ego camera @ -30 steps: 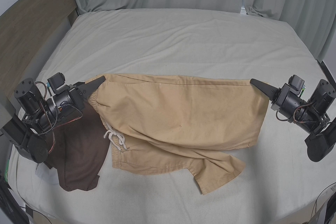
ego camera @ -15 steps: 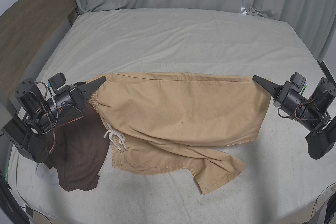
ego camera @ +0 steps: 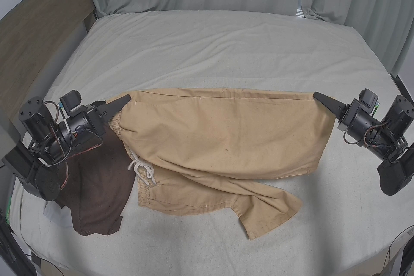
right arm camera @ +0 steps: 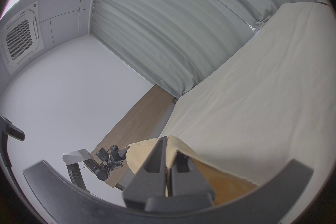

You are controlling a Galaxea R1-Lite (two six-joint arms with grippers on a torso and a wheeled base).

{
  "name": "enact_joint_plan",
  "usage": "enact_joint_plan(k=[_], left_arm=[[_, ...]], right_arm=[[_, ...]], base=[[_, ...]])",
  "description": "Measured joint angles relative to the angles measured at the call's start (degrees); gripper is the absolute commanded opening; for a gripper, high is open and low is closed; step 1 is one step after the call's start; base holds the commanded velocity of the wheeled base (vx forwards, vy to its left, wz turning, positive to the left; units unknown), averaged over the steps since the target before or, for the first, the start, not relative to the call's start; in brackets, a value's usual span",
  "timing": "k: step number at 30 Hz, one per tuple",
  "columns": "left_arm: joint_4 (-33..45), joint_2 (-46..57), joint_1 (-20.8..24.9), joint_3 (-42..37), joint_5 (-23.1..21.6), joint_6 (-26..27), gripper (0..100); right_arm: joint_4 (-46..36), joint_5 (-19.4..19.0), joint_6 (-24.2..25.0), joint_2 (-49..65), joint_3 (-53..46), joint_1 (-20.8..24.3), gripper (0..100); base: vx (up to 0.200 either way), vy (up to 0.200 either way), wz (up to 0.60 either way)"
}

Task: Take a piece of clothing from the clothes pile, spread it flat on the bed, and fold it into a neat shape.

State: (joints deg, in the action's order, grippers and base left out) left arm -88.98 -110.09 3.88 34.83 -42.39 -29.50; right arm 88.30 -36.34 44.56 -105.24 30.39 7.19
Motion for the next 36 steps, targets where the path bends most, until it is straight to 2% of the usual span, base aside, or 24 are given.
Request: enact_joint_plan(k=[36], left_arm=[[0.0,-1.9,-0.4,0.9,0.1,0.0,0]], right_arm=[[-0.1,0.0,-1.8,-1.8,1.5,-1.7,0]], base=[[0.0,0.0,0.0]])
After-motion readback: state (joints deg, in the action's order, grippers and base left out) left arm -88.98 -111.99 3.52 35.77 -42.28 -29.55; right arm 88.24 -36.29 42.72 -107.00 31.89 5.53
